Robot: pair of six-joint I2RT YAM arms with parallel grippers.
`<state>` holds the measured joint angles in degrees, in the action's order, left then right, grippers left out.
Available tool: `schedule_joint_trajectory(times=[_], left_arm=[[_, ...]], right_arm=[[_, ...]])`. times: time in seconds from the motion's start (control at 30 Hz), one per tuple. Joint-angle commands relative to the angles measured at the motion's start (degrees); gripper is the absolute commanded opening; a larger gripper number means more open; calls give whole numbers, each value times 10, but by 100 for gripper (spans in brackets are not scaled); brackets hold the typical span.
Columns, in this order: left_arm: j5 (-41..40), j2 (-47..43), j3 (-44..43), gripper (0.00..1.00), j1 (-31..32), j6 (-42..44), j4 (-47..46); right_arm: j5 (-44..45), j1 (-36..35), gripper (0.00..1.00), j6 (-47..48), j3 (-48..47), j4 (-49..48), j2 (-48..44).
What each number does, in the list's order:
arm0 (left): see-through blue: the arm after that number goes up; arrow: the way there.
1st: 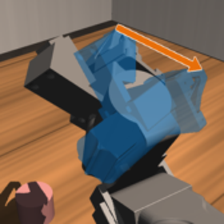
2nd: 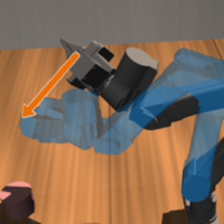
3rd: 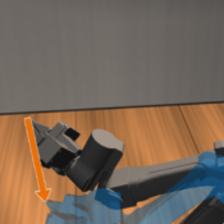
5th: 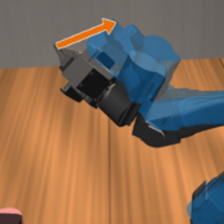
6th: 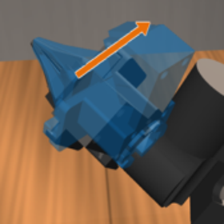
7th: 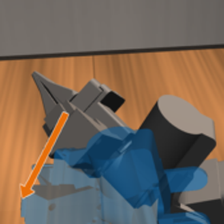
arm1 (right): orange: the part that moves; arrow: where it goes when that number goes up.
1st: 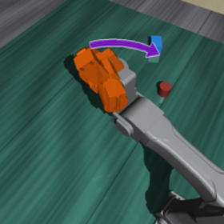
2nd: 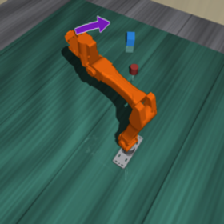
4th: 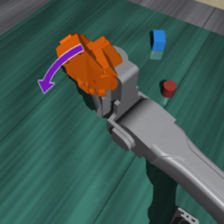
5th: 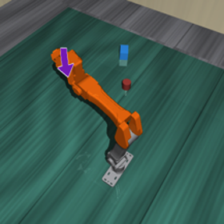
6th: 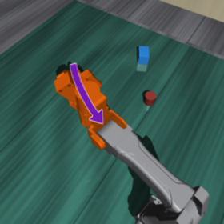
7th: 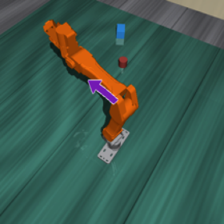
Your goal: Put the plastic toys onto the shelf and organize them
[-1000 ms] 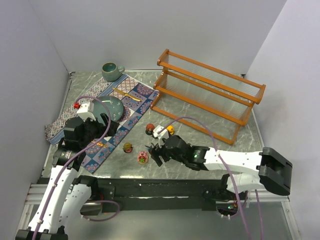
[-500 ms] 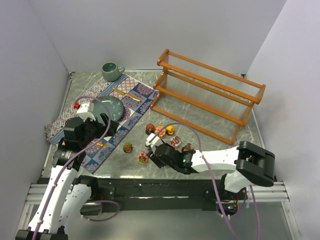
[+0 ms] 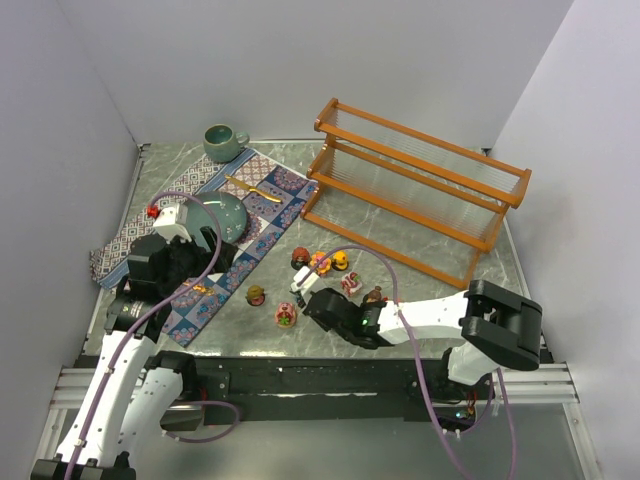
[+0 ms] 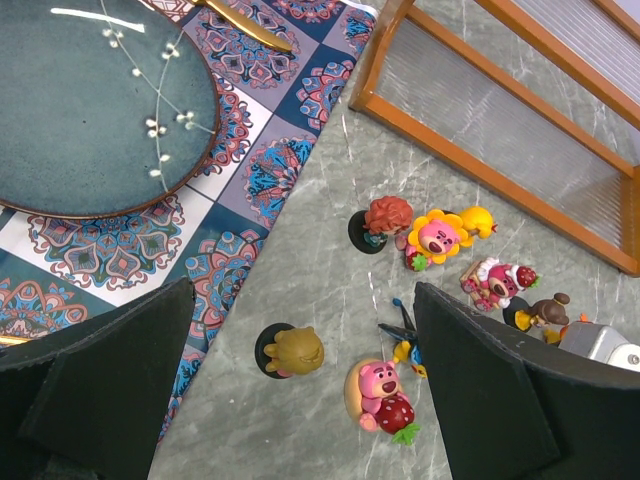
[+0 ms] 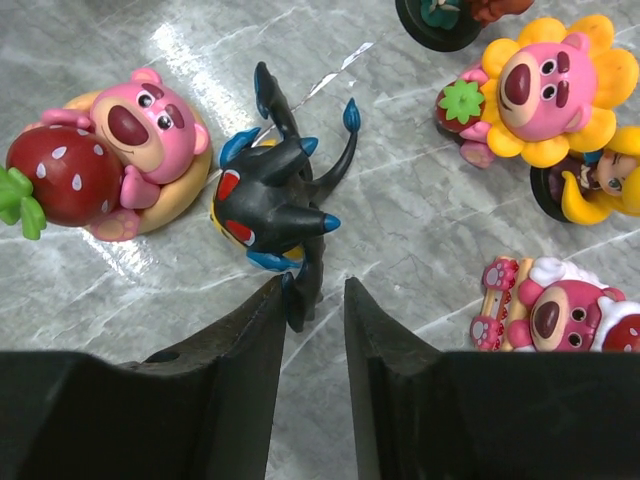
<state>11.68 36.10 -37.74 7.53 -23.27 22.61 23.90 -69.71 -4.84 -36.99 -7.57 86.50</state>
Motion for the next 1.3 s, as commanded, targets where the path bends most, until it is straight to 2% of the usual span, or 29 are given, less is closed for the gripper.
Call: schedule_joint_trajectory(times=[0.0,0.2,0.43,0.67,0.9,1.07,1.27], left_arm=[[-5,-6,-23,97,-1,0,-1],[-5,-7,-23,97,-1,0,-1],[-4,-7,-22,97,-1,0,-2],[-4,-9,-23,97,-1,0,-3],[-8,-16,-23,97,4,-1,-2],[-15,-19,-23,97,14,-1,0],[-19,-21,-23,97,23,-1,2]], right_arm=[[26,-8,31,3,-9,-25,8],[34,-13,13,8,-16,-16,10],[66,-27,0,17,-13,-4,-20],[104,-29,0,43,-38,49,-83],[181,-13,0,127,-92,107,-121],[201,52,0,203,-142,114,-123],[173,134,0,280,-211,114,-120]])
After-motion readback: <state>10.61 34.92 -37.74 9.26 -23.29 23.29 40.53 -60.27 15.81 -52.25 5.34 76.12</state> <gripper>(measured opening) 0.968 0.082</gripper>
